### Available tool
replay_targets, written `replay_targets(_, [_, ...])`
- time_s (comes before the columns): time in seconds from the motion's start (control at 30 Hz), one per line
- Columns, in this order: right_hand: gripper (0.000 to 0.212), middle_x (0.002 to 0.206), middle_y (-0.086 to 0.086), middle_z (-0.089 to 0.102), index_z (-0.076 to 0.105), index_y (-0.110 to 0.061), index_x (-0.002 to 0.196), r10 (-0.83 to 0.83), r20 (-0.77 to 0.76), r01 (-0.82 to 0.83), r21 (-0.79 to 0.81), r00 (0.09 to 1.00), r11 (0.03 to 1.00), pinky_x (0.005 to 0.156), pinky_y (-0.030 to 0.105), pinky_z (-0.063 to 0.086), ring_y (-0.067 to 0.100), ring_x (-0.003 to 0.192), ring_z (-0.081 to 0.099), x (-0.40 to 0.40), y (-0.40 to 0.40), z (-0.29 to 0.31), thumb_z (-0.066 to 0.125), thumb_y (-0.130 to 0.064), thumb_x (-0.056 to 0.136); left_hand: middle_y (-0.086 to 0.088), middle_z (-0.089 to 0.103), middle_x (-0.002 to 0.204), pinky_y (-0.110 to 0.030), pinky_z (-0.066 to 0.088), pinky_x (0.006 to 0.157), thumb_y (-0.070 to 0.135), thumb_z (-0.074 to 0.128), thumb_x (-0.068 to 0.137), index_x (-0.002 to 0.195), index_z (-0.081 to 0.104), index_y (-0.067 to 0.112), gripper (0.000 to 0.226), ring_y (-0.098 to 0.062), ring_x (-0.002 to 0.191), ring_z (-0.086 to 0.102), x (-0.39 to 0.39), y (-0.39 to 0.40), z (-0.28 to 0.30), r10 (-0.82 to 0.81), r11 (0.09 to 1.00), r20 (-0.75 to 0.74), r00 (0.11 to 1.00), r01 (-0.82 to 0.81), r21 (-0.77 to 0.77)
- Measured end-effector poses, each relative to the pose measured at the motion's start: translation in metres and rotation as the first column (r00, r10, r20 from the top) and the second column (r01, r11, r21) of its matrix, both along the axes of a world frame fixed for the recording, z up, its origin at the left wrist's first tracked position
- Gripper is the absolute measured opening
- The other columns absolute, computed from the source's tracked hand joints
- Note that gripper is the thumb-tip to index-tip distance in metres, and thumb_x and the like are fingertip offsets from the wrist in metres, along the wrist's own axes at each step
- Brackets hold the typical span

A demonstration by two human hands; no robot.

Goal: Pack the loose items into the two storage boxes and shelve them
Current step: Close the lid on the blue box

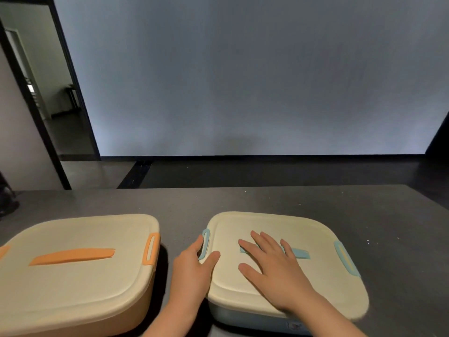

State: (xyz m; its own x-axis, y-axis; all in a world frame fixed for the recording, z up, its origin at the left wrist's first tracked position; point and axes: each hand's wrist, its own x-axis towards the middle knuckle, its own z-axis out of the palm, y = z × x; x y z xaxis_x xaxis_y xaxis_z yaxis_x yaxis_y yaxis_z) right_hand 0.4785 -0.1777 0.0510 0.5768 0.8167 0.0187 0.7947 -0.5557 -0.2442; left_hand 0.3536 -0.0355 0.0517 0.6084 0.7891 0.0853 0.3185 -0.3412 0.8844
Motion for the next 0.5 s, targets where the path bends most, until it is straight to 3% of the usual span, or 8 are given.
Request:
replay_targets(0.07, [0.057, 0.161, -0.016, -0.002, 0.01, -0.052, 0.146, 0.002, 0.012, -0.002, -0.003, 1.0, 1.0, 0.118, 0.043, -0.01, 0.007, 0.147, -0.009, -0.0003, 0.0005, -0.0019, 0.016, -0.067, 0.091, 0.009, 0.064, 0.118, -0.013, 0.038, 0.072, 0.034, 0.065, 0.085, 0.141, 0.043, 0.024, 0.061, -0.002, 0.09, 0.055, 0.0, 0.0003, -0.0004, -0.004, 0.998, -0.039, 0.999, 0.007, 0.059])
replay_targets(0.3, [0.056, 0.159, -0.014, -0.018, -0.012, -0.053, 0.144, 0.028, 0.057, -0.023, -0.089, 0.998, 0.996, 0.112, 0.045, -0.019, 0.01, 0.146, -0.02, -0.0001, 0.004, -0.0052, 0.004, -0.066, 0.092, 0.0, 0.067, 0.115, -0.024, 0.042, 0.075, 0.037, 0.059, 0.089, 0.141, 0.04, 0.023, 0.057, -0.017, 0.1, 0.061, 0.0031, -0.0001, 0.0019, 0.012, 0.967, -0.14, 0.99, 0.025, 0.254])
replay_targets(0.4, [0.057, 0.159, -0.015, -0.015, -0.009, -0.053, 0.145, 0.03, 0.049, -0.026, -0.08, 0.998, 0.996, 0.115, 0.046, -0.016, 0.011, 0.146, -0.017, 0.0005, 0.004, -0.0042, 0.005, -0.067, 0.091, 0.0, 0.066, 0.116, -0.031, 0.047, 0.082, 0.036, 0.056, 0.091, 0.141, 0.04, 0.022, 0.054, -0.02, 0.103, 0.06, 0.0053, -0.0019, 0.0005, -0.003, 0.96, -0.167, 0.986, 0.049, 0.275])
replay_targets(0.5, [0.055, 0.161, -0.016, 0.0, 0.01, -0.05, 0.147, 0.008, 0.01, -0.008, 0.016, 1.0, 1.0, 0.118, 0.042, -0.01, 0.008, 0.148, -0.005, -0.0007, 0.0017, -0.0003, 0.017, -0.064, 0.094, 0.001, 0.054, 0.136, -0.03, 0.042, 0.093, 0.037, 0.054, 0.092, 0.143, 0.036, 0.021, 0.056, -0.019, 0.12, 0.052, 0.0052, -0.0004, -0.0011, -0.034, 0.965, -0.184, 0.982, 0.08, 0.249])
